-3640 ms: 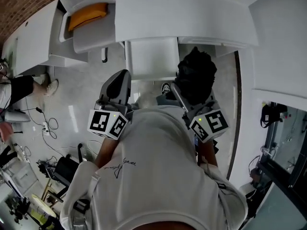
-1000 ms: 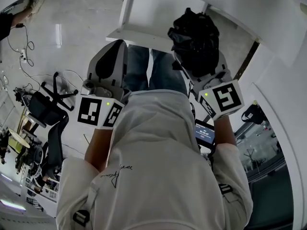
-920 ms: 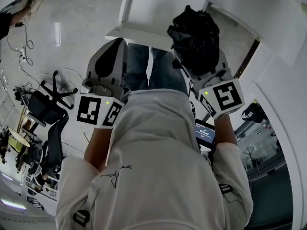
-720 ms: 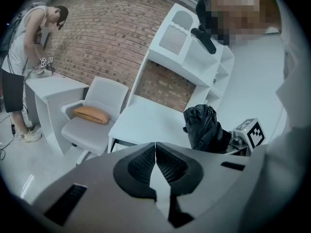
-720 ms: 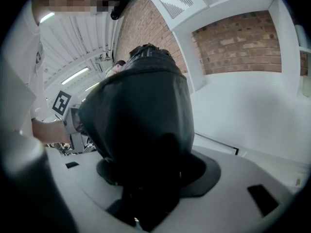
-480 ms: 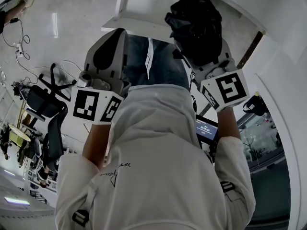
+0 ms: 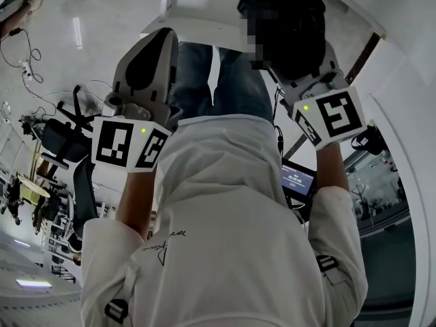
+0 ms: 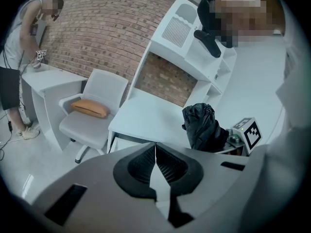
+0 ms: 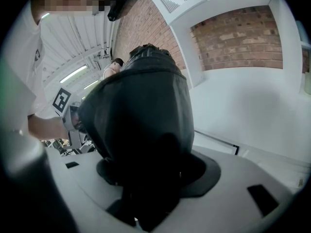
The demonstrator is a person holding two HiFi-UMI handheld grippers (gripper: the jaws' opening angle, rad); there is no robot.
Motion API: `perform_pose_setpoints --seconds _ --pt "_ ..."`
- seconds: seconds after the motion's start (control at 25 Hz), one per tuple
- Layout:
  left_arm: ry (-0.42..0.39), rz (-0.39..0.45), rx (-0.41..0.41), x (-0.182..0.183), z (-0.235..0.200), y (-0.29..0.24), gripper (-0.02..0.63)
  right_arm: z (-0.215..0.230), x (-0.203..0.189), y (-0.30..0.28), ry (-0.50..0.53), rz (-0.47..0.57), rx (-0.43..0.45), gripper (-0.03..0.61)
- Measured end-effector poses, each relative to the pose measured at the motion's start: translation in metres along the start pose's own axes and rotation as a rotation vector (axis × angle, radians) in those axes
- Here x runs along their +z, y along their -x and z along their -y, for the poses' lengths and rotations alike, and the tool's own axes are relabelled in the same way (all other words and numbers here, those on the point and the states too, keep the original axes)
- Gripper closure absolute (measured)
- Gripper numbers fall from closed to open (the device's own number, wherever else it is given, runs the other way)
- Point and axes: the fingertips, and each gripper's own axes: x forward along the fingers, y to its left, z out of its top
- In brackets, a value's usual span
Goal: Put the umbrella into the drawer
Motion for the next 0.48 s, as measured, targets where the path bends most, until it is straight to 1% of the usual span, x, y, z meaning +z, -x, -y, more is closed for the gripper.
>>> perform_pose_setpoints --seconds 0.16,0.48 --pt "-0.001 -0.011 0.011 -0.003 -0.005 -0.003 0.597 0.002 -0.004 -0.006 -0.008 -0.007 0.004 0.328" --pt "0.011 -0.023 0.003 -0.007 -0.007 -0.011 0.595 0.005 -0.008 -0.020 -0.002 -0.023 0.016 0.328"
